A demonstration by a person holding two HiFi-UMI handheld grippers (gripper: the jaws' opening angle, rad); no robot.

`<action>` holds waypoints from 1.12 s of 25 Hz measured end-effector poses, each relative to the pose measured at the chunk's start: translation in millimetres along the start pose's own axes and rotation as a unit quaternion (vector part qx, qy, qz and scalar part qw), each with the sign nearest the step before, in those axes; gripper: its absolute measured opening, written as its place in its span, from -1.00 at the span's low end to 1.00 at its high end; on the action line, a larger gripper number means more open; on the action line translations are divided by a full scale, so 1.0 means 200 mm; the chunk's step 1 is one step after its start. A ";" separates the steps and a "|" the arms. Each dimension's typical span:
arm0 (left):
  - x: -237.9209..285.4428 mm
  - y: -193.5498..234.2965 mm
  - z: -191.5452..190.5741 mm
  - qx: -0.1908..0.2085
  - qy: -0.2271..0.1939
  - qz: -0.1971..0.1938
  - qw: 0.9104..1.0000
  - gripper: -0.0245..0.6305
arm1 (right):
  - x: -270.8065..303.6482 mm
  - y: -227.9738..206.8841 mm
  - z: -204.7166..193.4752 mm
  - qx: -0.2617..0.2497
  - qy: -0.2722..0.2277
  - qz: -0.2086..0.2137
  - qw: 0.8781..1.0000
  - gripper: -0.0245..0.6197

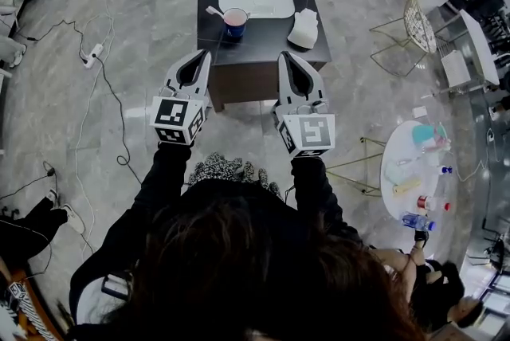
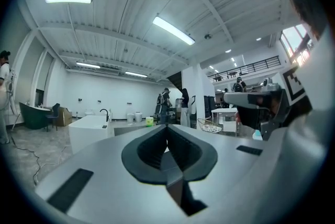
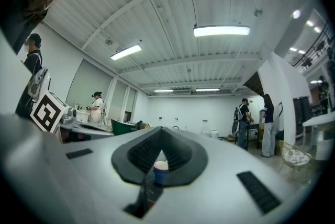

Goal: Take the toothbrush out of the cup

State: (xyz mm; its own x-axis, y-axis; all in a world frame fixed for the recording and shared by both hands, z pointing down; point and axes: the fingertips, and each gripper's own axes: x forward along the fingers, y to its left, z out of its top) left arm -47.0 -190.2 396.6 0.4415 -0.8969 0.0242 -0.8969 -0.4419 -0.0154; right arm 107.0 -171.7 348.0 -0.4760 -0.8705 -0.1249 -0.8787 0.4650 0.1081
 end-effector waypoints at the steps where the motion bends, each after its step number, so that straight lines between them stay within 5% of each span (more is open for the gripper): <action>1: 0.01 0.00 -0.01 0.000 0.002 0.001 1.000 -0.90 | 0.01 -0.01 -0.01 0.002 0.001 -0.001 1.000 -0.91; 18: 0.37 0.14 -0.12 -0.043 0.018 -0.042 0.998 -0.90 | 0.37 -0.14 -0.10 -0.008 0.020 -0.001 1.000 -0.91; 25: 0.50 0.23 -0.26 -0.047 0.058 -0.041 0.996 -0.88 | 0.51 -0.15 -0.16 -0.004 0.033 0.008 0.999 -0.91; 28: 0.57 0.24 -0.34 -0.075 0.077 -0.053 0.993 -0.50 | 0.56 -0.18 -0.17 -0.008 0.041 0.009 0.999 -0.91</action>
State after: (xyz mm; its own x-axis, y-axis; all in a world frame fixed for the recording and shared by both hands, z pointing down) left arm -41.9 -313.9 466.9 0.5343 -0.8280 0.1698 -0.8447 -0.5156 0.1439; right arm 85.6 -291.9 364.6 -0.4868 -0.8725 -0.0419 -0.8689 0.4788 0.1256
